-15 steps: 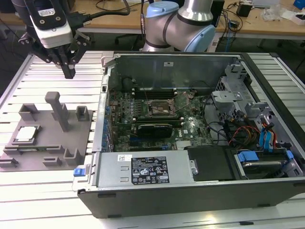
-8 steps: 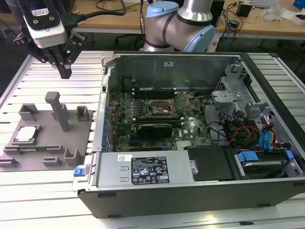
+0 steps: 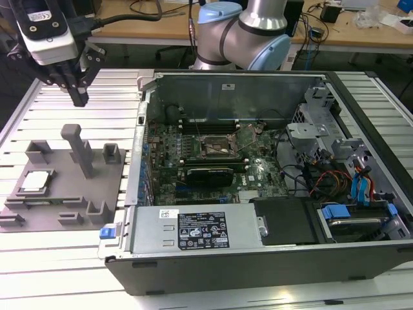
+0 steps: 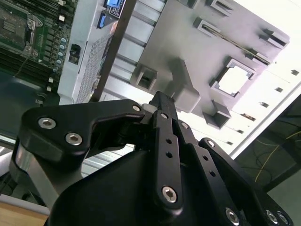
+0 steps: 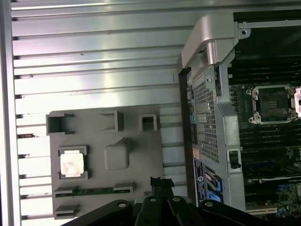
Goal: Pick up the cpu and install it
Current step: 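Reach for the cpu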
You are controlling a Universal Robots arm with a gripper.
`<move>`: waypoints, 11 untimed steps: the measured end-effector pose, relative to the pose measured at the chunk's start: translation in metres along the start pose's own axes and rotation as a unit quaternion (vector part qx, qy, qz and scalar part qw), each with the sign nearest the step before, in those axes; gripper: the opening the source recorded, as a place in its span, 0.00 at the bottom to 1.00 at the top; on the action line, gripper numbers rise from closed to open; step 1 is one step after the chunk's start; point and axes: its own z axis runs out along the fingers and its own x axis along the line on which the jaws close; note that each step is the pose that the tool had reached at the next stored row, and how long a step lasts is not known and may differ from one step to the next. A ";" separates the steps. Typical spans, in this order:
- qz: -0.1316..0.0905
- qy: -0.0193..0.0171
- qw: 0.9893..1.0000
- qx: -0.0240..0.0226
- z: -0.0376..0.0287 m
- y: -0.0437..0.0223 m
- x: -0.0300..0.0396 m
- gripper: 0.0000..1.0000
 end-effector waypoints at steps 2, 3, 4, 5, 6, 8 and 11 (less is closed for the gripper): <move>0.000 0.000 1.000 0.000 -0.0001 -0.0002 0.0027 0.11; 0.000 0.000 1.000 0.000 -0.0001 -0.0003 0.0043 0.11; 0.000 0.000 1.000 0.000 -0.0001 -0.0004 0.0054 0.11; 0.000 0.000 1.000 0.000 -0.0002 -0.0005 0.0068 0.11; 0.000 0.000 1.000 0.000 -0.0003 -0.0006 0.0085 0.11; 0.000 0.000 1.000 0.000 -0.0003 -0.0008 0.0106 0.11; 0.000 0.000 1.000 0.000 -0.0005 -0.0013 0.0177 0.11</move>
